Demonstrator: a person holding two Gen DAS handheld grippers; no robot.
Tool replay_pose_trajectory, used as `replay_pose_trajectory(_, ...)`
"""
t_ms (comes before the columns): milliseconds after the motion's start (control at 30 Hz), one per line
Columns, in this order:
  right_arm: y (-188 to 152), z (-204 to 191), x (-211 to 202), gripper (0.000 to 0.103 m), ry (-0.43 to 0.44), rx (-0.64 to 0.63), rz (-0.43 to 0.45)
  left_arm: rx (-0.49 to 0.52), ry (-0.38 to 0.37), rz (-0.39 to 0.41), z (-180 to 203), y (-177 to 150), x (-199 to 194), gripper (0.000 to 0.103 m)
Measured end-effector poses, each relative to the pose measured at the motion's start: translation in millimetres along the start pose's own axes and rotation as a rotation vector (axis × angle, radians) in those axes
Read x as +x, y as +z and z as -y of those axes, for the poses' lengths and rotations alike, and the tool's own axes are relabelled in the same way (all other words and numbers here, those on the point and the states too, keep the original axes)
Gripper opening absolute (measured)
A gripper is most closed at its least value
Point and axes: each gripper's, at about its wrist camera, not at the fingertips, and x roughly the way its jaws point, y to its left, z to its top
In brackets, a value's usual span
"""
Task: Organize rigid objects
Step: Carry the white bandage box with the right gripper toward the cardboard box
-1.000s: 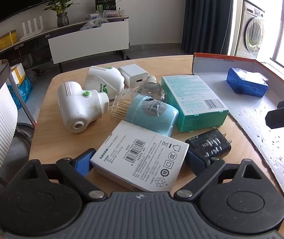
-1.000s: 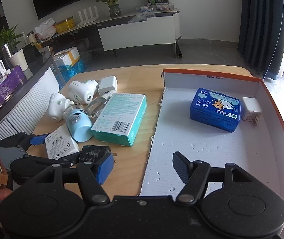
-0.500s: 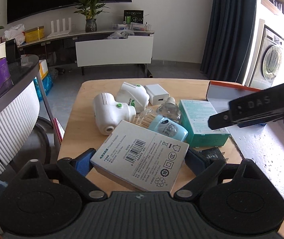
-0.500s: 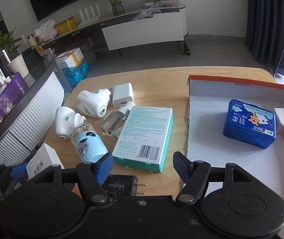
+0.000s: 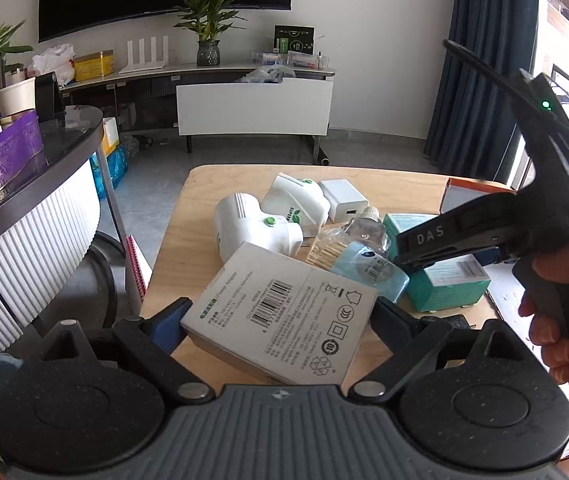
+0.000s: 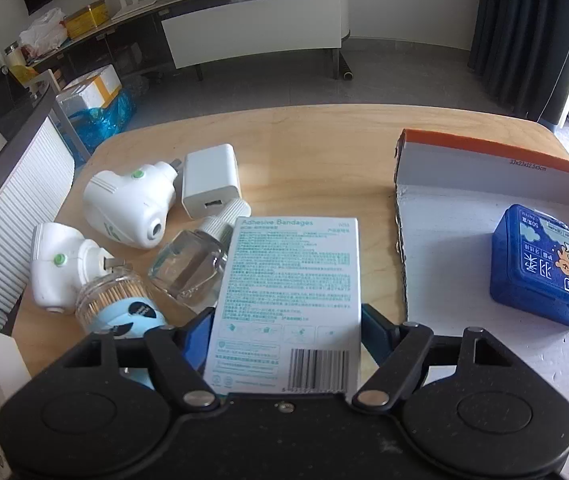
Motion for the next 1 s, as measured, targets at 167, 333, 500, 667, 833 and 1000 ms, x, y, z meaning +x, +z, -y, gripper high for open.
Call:
replay_pose_trajectory(167, -9, 10, -26, 0.084, 0.028, -0.010, 0.060, -0.046, 0.006, -0.013, -2, 5, -2, 0.097)
replay_pose_trajectory(333, -20, 24, -63, 0.084, 0.054, -0.015, 0.120, -0.027, 0.030, 0.008, 7, 12, -12, 0.097)
replay_pose_trajectory(500, -36, 31, -98, 0.084, 0.063, -0.045, 0.173, -0.038, 0.052, 0.006, 16, 19, -21, 0.097)
replay_pose_trajectory(667, -49, 37, -121, 0.084, 0.072, -0.042, 0.197, -0.048, 0.064, 0.006, 26, 22, -31, 0.097)
replay_pose_trajectory(833, -56, 46, -136, 0.084, 0.077, -0.028, 0.208, -0.056, 0.073, -0.006, 35, 23, -36, 0.097)
replay_pose_trajectory(1000, -62, 52, -147, 0.084, 0.073, -0.021, 0.222, -0.058, 0.070, -0.004, 43, 25, -43, 0.097)
